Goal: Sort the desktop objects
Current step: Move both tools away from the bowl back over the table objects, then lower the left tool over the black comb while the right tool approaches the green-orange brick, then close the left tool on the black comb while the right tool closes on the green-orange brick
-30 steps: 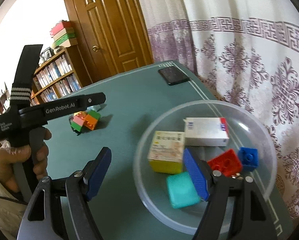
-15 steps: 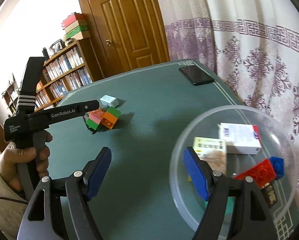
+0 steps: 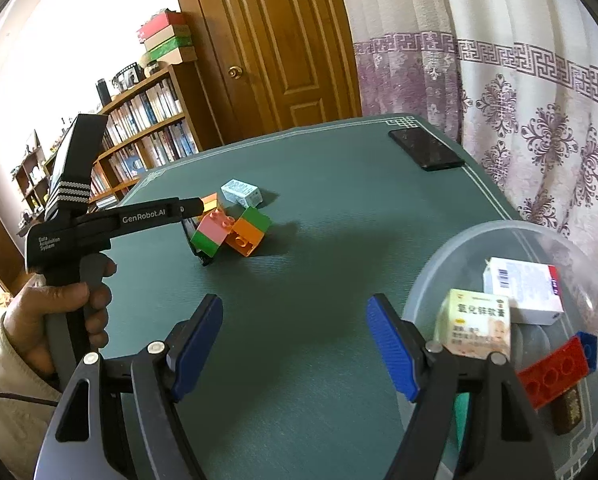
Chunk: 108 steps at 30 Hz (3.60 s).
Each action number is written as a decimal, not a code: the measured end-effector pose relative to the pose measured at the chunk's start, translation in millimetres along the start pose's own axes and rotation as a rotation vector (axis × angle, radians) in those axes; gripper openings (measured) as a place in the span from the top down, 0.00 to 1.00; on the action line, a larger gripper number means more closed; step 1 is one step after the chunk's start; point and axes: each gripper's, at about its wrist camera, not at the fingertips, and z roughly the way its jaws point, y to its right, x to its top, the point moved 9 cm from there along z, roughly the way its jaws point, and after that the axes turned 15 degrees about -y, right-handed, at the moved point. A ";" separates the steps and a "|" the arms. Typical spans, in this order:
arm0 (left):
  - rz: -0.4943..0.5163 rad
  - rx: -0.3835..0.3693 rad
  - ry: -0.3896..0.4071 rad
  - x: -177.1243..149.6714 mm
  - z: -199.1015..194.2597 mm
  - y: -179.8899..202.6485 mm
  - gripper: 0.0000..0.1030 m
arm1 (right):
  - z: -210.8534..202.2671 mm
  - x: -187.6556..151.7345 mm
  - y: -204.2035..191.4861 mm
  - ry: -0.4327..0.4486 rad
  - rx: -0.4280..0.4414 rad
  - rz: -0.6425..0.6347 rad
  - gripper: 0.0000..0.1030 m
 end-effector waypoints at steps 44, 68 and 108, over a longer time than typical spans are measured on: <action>-0.060 -0.013 -0.073 2.7 54.0 -34.8 0.32 | 49.0 14.8 -32.0 -0.073 -0.002 -0.027 0.24; -0.081 0.030 -0.052 -12.1 47.0 -51.5 0.32 | 73.4 28.2 -17.3 -0.102 -0.089 0.032 0.24; -0.075 -0.056 -0.039 -12.9 44.0 -39.9 0.67 | 120.9 57.8 -20.7 -0.125 -0.136 -0.022 0.63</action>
